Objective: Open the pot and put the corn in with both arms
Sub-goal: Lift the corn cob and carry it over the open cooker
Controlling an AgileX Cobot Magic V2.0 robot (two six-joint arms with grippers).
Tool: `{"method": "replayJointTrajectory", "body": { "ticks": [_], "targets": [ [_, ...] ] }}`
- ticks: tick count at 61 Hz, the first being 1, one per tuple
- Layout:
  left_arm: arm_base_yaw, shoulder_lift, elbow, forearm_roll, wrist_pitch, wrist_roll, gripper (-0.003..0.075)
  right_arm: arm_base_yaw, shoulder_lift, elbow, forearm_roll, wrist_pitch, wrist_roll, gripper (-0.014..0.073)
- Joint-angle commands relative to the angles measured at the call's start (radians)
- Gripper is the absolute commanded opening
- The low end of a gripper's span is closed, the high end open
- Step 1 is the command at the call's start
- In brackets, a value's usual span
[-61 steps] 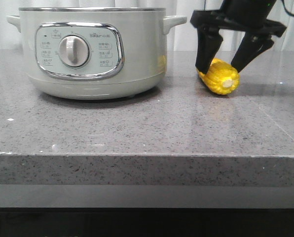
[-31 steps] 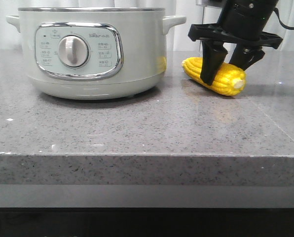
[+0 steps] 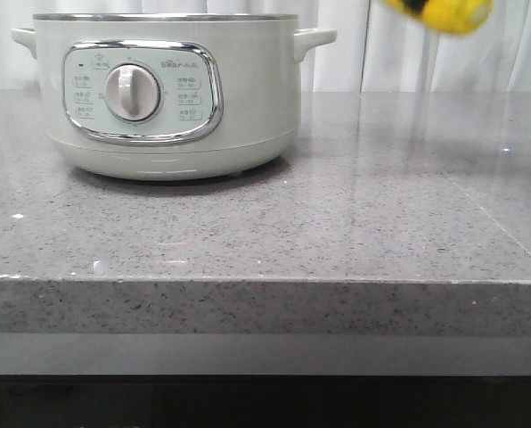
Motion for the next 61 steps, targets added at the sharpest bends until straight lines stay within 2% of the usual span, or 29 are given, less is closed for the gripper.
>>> {"method": "replayJointTrajectory", "body": {
  "ticks": [1, 11, 29, 49, 61],
  "targets": [
    [-0.004, 0.003, -0.036, 0.032, -0.132, -0.005, 0.0195, 0.026, -0.094, -0.070, -0.001, -0.087, -0.002, 0.0301],
    [-0.004, 0.003, -0.036, 0.032, -0.149, -0.005, 0.0195, 0.124, -0.098, -0.193, -0.001, -0.105, -0.030, 0.0301],
    [-0.004, 0.003, -0.036, 0.032, -0.194, -0.005, 0.0195, 0.285, -0.024, -0.345, -0.001, -0.226, -0.072, 0.0301],
    [-0.004, 0.003, -0.036, 0.032, -0.198, -0.005, 0.0195, 0.326, 0.199, -0.622, -0.001, -0.055, -0.098, 0.0301],
    [-0.004, 0.003, -0.036, 0.032, -0.198, -0.005, 0.0195, 0.326, 0.302, -0.680, 0.005, 0.014, -0.098, 0.0301]
  ]
}}
